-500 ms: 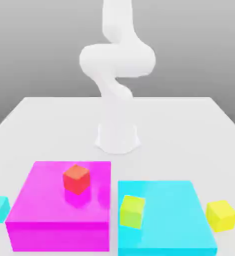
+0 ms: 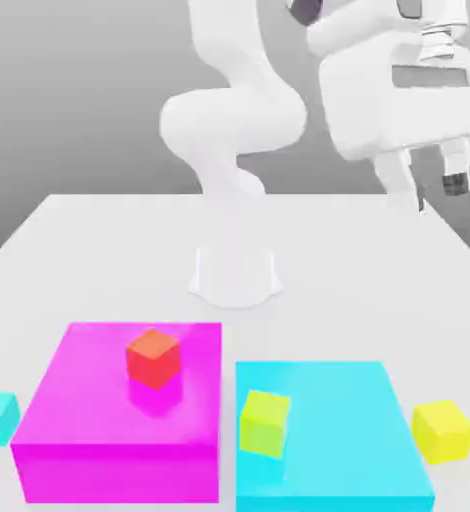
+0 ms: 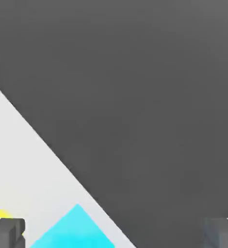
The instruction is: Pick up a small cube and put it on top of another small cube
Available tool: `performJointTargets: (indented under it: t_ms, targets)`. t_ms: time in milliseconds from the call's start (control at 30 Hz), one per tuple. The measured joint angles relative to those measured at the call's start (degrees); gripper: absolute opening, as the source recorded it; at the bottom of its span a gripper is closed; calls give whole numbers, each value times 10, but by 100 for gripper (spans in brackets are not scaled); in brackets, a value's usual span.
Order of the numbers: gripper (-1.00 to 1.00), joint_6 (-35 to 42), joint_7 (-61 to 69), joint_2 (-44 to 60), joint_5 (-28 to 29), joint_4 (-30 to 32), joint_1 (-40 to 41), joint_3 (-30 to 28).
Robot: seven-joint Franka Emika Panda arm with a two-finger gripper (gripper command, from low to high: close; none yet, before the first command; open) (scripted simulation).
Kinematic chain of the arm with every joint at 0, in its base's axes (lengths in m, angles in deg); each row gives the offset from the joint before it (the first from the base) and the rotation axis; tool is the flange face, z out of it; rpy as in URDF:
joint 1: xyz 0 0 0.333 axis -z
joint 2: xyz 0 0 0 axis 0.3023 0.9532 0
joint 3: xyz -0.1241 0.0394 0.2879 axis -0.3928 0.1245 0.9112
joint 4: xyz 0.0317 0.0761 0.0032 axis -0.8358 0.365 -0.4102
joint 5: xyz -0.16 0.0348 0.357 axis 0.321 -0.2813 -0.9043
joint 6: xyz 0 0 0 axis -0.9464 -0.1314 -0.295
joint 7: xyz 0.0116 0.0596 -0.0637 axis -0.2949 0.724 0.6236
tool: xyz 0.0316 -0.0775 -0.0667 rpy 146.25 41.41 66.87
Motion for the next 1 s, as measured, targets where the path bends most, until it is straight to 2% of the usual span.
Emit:
performJointTargets:
  t_ms: [233,467,600,633,867,1000]
  targets:
    - [0,-54,150,130,5,22,-65,26]
    - [0,-114,236,254,87,43,-98,41]
    - [0,-177,242,336,95,31,-100,43]
    - [-100,-191,243,353,95,28,-100,44]
    - [-100,-191,242,355,96,28,-99,44]
    - [-100,-134,241,284,97,41,-100,43]
